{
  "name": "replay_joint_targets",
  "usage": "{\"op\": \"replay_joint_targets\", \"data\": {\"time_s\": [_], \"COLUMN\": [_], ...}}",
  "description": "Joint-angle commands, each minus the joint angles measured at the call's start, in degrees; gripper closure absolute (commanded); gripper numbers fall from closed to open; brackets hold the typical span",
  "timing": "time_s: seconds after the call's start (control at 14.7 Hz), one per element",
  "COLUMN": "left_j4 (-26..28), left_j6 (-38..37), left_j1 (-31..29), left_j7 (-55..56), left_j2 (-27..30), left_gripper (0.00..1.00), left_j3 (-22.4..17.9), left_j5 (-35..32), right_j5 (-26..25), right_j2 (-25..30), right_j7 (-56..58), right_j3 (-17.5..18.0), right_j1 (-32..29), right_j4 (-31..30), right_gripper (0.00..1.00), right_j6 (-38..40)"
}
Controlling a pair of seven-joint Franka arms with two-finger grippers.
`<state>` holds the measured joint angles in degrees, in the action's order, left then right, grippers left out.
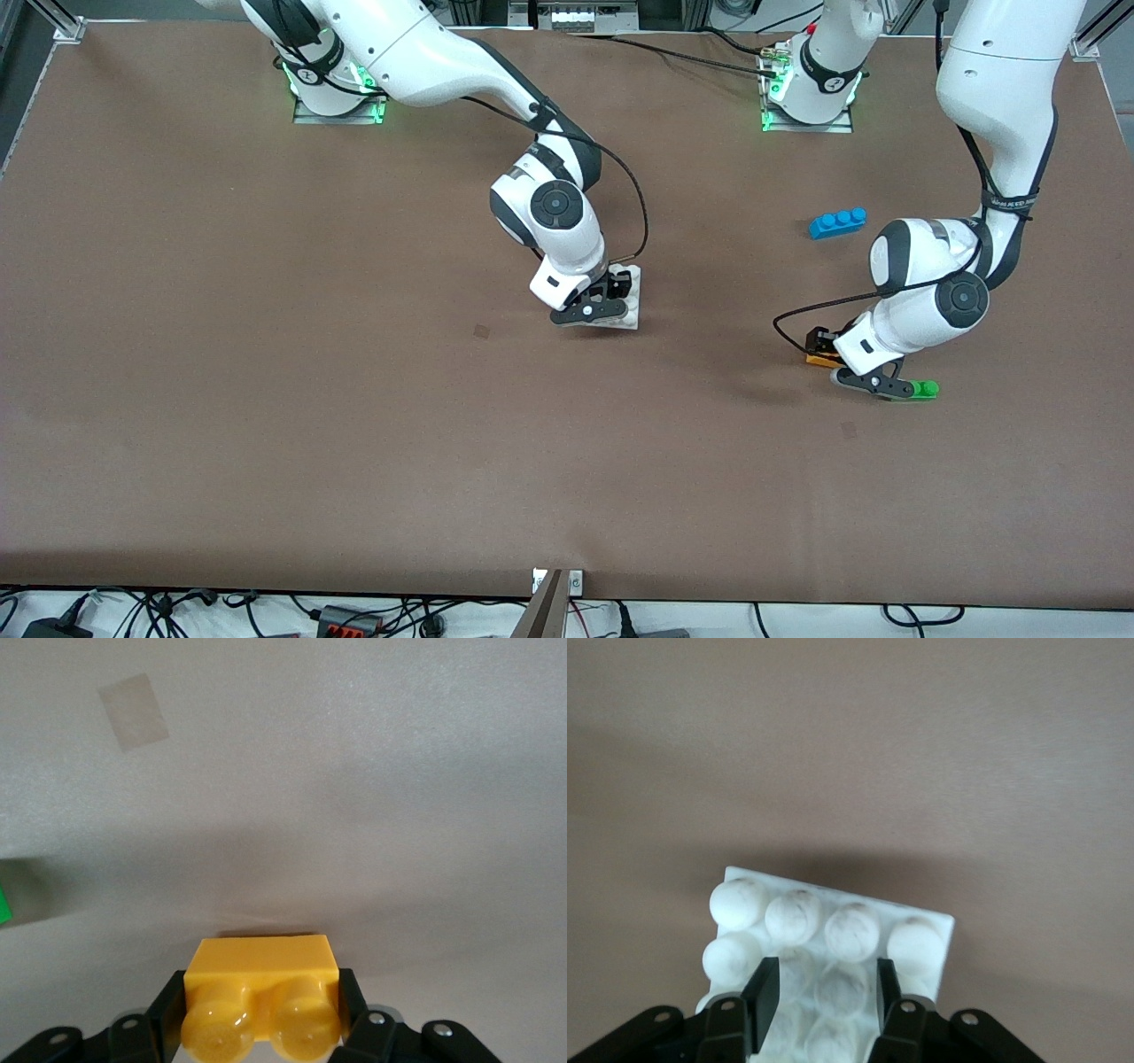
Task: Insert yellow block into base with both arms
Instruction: 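Release the base with the right gripper while the left gripper lifts the block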
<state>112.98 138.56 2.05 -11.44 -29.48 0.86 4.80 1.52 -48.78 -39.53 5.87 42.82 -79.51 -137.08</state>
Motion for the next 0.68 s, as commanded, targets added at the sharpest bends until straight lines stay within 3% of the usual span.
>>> {"op": "replay_joint_targets", "data": {"time_s": [0.0,0.2,0.41,0.48,0.61], "left_j4": [-1.44,-1.98,-1.98,-1.98,-2.76], "left_j6": [-4.69,-7.25,-9.88,-10.93,-13.13], "left_j1": [-0.11,0.41,-0.46,-0.12,0.94], "left_j7": [0.72,1.69,2.39,2.74,4.58], "left_j2": [1.79,2.32,3.81,5.12,5.75], "left_gripper": [0.30,0.29,0.30,0.30,0.30], "left_j3": [0.46,0.55,2.83,2.92,5.10], "left_j5": [0.74,0.74,0.83,0.83,1.09], "right_j5": [-0.64,-1.17,-1.26,-1.26,-1.26], "right_j2": [4.82,10.97,16.25,17.74,20.47], "right_j7": [0.33,0.60,2.17,2.27,2.97], "right_j3": [0.20,0.20,0.20,0.20,0.20], "right_j1": [-1.07,-4.13,-9.32,-10.55,-13.97], "right_j4": [-0.47,-0.47,-0.47,-0.47,-0.47], "right_gripper": [0.42,0.41,0.16,0.00,0.00], "right_j6": [5.57,14.17,22.53,24.47,28.42]}}
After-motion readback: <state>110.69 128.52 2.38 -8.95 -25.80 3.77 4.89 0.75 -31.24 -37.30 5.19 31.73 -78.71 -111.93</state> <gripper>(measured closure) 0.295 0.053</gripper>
